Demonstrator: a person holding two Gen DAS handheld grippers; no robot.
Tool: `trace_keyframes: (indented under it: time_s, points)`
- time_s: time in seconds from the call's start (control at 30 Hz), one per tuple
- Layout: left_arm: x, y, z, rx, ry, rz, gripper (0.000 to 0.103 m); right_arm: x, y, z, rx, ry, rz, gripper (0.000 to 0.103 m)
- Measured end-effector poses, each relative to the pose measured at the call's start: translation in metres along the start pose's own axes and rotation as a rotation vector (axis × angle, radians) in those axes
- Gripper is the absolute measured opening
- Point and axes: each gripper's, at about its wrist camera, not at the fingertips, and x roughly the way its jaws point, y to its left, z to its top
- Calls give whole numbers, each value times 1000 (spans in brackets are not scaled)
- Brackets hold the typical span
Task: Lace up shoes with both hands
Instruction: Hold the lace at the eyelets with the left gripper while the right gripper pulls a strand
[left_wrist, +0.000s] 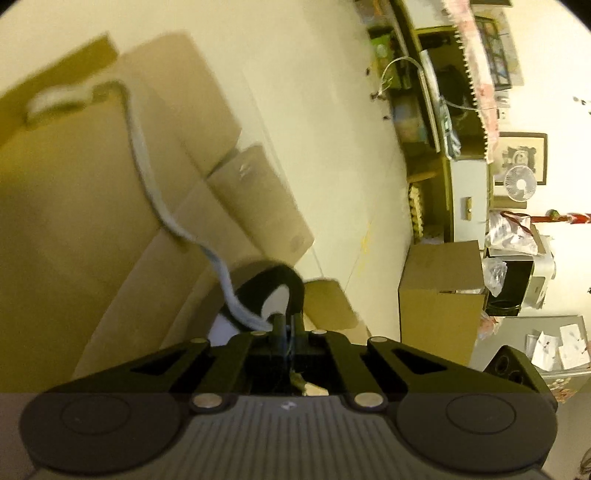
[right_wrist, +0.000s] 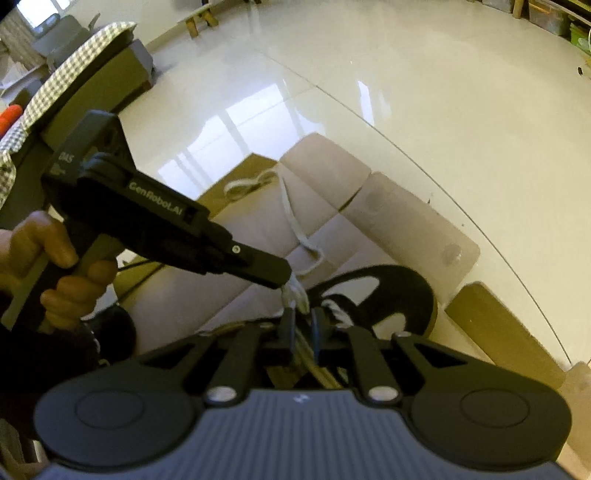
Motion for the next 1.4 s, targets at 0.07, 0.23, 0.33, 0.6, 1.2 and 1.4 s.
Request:
trace_keyframes:
  time_s: [0.07,0.23,0.33,0.6,1.2,1.4]
  points:
    - [-1,-6,1,36,4,-4,1,4,1,2,-7,1,7,12]
    - [0,-15,0,100,34,-2,6,25,5,6,-15,26,11,2]
    - [-4,-20,2,153,25,27,40,22,-2,9,34,16,27,1]
    - [-6,-35,-8,349,31,59,51,-4,-24,30,200,-92,61,1]
    - [-18,-67,-19,620,-101,221,1,-56,-11,49,208,-211,39,8]
    - [-62,-79,-15,661,-169,299,0,-71,-19,34,236,-210,-60,22]
